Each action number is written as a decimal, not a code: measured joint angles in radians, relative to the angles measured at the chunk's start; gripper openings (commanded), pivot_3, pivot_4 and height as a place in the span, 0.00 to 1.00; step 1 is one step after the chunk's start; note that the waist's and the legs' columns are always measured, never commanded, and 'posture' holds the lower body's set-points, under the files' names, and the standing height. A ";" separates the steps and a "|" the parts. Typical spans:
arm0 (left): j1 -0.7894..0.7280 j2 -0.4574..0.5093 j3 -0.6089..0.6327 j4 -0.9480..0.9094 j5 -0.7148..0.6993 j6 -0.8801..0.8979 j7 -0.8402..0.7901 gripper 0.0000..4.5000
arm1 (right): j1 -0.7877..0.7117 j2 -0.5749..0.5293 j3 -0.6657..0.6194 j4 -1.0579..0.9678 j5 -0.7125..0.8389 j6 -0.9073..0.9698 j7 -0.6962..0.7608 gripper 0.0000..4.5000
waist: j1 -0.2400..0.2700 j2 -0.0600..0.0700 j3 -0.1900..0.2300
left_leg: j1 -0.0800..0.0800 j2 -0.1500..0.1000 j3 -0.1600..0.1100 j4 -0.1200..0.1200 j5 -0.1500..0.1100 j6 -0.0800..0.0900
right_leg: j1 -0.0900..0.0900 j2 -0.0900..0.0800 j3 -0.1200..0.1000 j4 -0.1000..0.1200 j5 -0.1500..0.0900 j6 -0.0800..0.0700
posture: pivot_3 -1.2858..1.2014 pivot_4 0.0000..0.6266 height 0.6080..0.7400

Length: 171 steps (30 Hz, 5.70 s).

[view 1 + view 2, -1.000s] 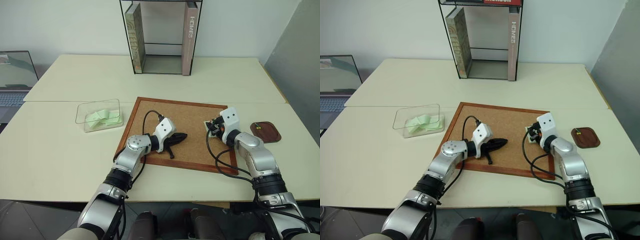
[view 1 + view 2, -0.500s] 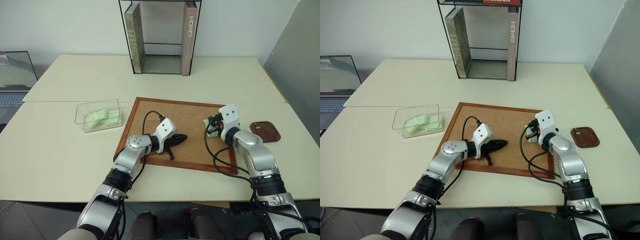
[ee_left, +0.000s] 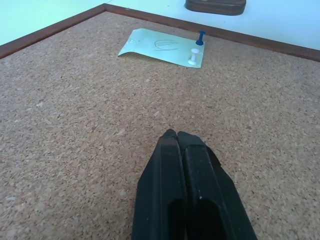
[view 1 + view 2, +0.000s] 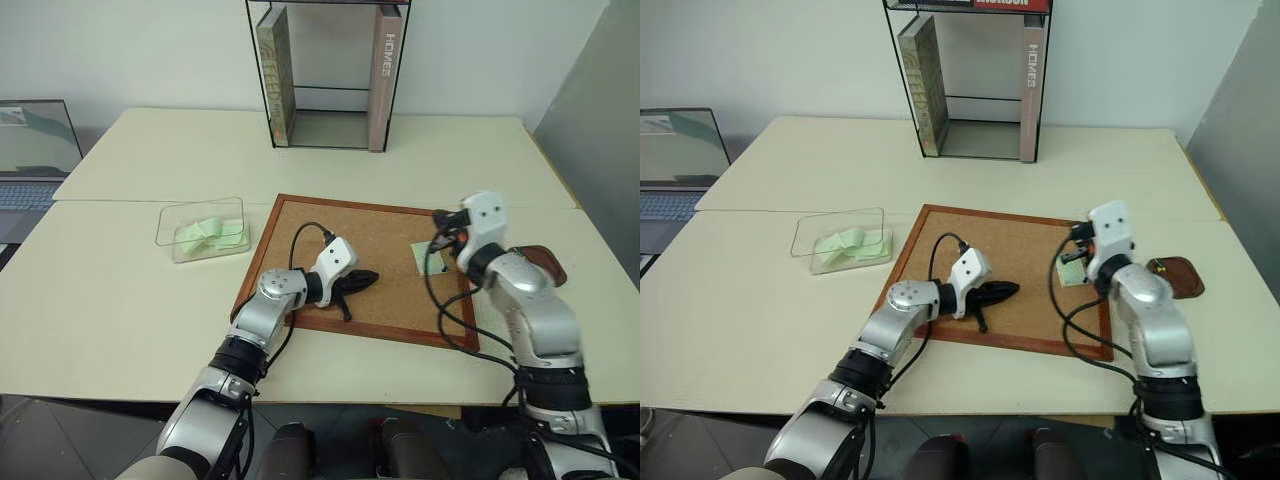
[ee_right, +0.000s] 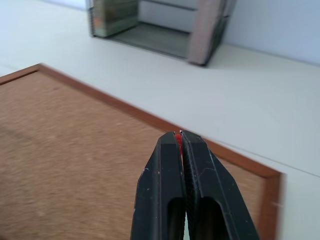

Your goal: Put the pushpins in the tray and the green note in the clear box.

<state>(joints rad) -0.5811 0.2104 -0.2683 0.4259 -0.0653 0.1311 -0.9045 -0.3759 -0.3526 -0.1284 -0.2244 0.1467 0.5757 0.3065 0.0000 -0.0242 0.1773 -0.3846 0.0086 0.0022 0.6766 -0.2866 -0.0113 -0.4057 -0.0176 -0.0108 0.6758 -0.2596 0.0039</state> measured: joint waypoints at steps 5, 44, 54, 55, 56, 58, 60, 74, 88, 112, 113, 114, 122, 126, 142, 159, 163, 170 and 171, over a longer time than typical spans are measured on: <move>0.001 0.002 -0.001 0.003 0.000 -0.005 -0.003 0.00 | 0.121 -0.027 -0.132 -0.004 0.000 0.040 -0.057 0.00 | -0.001 0.002 -0.002 | 0.000 0.000 0.001 0.000 0.000 0.000 | 0.000 0.000 0.001 -0.001 0.000 0.000 | 0.52 0.24 1.00; -0.012 -0.008 -0.010 0.034 0.015 -0.034 -0.027 0.00 | 0.180 0.046 -0.306 0.056 0.056 -0.167 -0.222 0.70 | -0.001 0.008 -0.005 | 0.000 -0.001 0.001 -0.001 0.000 0.000 | 0.001 0.002 0.001 -0.002 -0.001 0.002 | 0.52 0.24 1.00; -0.011 -0.008 -0.009 0.032 0.016 -0.034 -0.027 0.00 | 0.306 0.012 -0.094 -0.040 0.148 -0.114 0.012 0.70 | -0.001 0.008 -0.006 | 0.000 0.000 0.000 -0.001 0.000 0.000 | 0.001 0.003 0.001 -0.003 -0.001 0.002 | 0.52 0.24 1.00; -0.011 -0.009 -0.009 0.032 0.016 -0.034 -0.027 0.00 | 0.316 0.013 -0.070 -0.044 0.151 -0.098 0.023 0.70 | -0.001 0.008 -0.006 | 0.000 0.000 0.000 -0.001 0.000 0.000 | 0.001 0.003 0.001 -0.003 -0.001 0.002 | 0.52 0.24 1.00; -0.011 -0.009 -0.009 0.032 0.016 -0.034 -0.027 0.00 | 0.319 0.013 -0.048 -0.046 0.151 -0.086 0.031 0.70 | -0.001 0.008 -0.006 | 0.000 0.000 0.000 -0.001 0.000 0.000 | 0.001 0.003 0.001 -0.003 -0.001 0.002 | 0.52 0.24 1.00; -0.010 -0.009 -0.009 0.032 0.016 -0.034 -0.027 0.00 | 0.319 0.014 -0.024 -0.050 0.151 -0.078 0.040 0.70 | -0.001 0.008 -0.006 | 0.000 0.000 0.000 -0.001 0.000 0.000 | 0.001 0.003 0.001 -0.003 -0.001 0.002 | 0.52 0.24 1.00; -0.010 -0.009 -0.009 0.032 0.016 -0.034 -0.028 0.00 | 0.318 0.014 0.004 -0.051 0.146 -0.079 0.042 0.70 | 0.000 0.008 -0.006 | 0.000 0.000 0.000 -0.001 0.000 0.000 | 0.001 0.003 0.000 -0.003 -0.001 0.002 | 0.52 0.24 1.00; 0.000 -0.005 -0.010 0.014 0.018 -0.030 -0.028 0.00 | 0.265 0.015 0.034 0.072 0.071 -0.146 0.029 0.40 | -0.001 0.008 -0.006 | -0.001 0.000 0.000 -0.001 0.000 0.000 | 0.001 0.003 0.001 -0.005 -0.001 0.003 | 0.52 0.24 1.00; 0.030 0.006 -0.011 -0.035 0.018 -0.025 -0.031 0.00 | 0.282 0.013 0.053 0.052 0.056 -0.162 0.040 0.01 | -0.002 0.008 -0.006 | 0.000 0.000 0.001 -0.008 0.000 0.000 | 0.001 0.003 0.001 -0.012 -0.001 0.003 | 0.52 0.24 1.00; 0.049 0.011 -0.022 -0.061 0.025 -0.007 -0.023 0.00 | 0.323 0.015 0.081 -0.103 0.035 -0.242 0.079 0.01 | -0.002 0.008 -0.008 | 0.002 0.000 0.001 -0.012 0.000 0.000 | 0.001 0.002 0.001 -0.013 -0.001 0.003 | 0.52 0.24 1.00; 0.049 0.011 -0.022 -0.061 0.025 -0.007 -0.023 0.00 | 0.321 0.015 0.070 -0.103 0.035 -0.242 0.076 0.01 | -0.002 0.008 -0.008 | 0.002 0.000 0.001 -0.012 0.000 0.000 | 0.001 0.002 0.001 -0.013 -0.001 0.003 | 0.52 0.24 1.00; 0.049 0.011 -0.022 -0.061 0.025 -0.007 -0.023 0.00 | 0.316 0.014 0.061 -0.103 0.035 -0.242 0.073 0.01 | -0.002 0.008 -0.009 | 0.002 0.000 0.001 -0.012 0.000 0.000 | 0.001 0.002 0.001 -0.013 -0.001 0.003 | 0.52 0.24 1.00; 0.049 0.011 -0.022 -0.060 0.025 -0.007 -0.023 0.00 | 0.283 0.026 -0.046 -0.097 0.073 -0.234 0.018 0.01 | -0.002 0.008 -0.009 | 0.002 0.000 0.001 -0.012 0.000 0.000 | 0.001 0.002 0.001 -0.013 -0.001 0.003 | 0.52 0.24 1.00; 0.049 0.011 -0.023 -0.059 0.025 -0.007 -0.023 0.00 | 0.256 0.042 -0.103 -0.047 0.072 -0.205 -0.062 0.01 | -0.002 0.009 -0.010 | 0.002 0.000 0.001 -0.012 0.000 0.000 | 0.001 0.002 0.001 -0.013 -0.001 0.003 | 0.52 0.24 1.00; 0.050 0.009 -0.023 -0.059 0.025 -0.007 -0.023 0.00 | 0.146 0.044 -0.312 0.196 0.090 -0.059 -0.298 0.12 | -0.002 0.014 -0.014 | 0.002 0.000 0.002 -0.012 0.000 0.000 | 0.001 0.002 0.002 -0.012 -0.001 0.003 | 0.52 0.24 1.00; 0.050 0.007 -0.023 -0.056 0.025 -0.008 -0.022 0.00 | 0.127 0.044 -0.341 0.209 0.113 -0.100 -0.330 0.70 | -0.002 0.015 -0.015 | 0.002 0.000 0.002 -0.012 0.000 0.000 | 0.001 0.003 0.002 -0.012 -0.001 0.003 | 0.52 0.24 1.00; 0.050 0.007 -0.023 -0.053 0.025 -0.008 -0.022 0.00 | 0.129 0.045 -0.354 0.184 0.125 -0.170 -0.311 0.70 | -0.002 0.015 -0.015 | 0.002 -0.001 0.003 -0.012 0.000 0.000 | 0.001 0.003 0.003 -0.012 -0.001 0.003 | 0.52 0.24 1.00; 0.049 0.006 -0.022 -0.054 0.025 -0.008 -0.021 0.00 | 0.261 0.032 -0.215 0.022 0.250 -0.154 -0.048 0.70 | -0.002 0.016 -0.016 | 0.002 0.000 0.002 -0.012 0.000 0.000 | 0.002 0.004 0.002 -0.012 -0.001 0.003 | 0.52 0.24 1.00; 0.049 0.006 -0.022 -0.054 0.025 -0.008 -0.021 0.00 | 0.290 0.021 -0.164 -0.002 0.249 -0.154 -0.005 0.70 | -0.002 0.015 -0.016 | 0.002 0.000 0.002 -0.012 0.000 0.000 | 0.002 0.004 0.002 -0.012 -0.001 0.003 | 0.52 0.24 1.00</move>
<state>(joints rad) -0.5321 0.2160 -0.2907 0.3718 -0.0404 0.1234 -0.9253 -0.0859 -0.3316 -0.2927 -0.2262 0.3960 0.4218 0.3014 -0.0018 -0.0088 0.1617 -0.3827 0.0083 0.0043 0.6646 -0.2866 -0.0110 -0.4039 -0.0137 -0.0087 0.6633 -0.2603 0.0071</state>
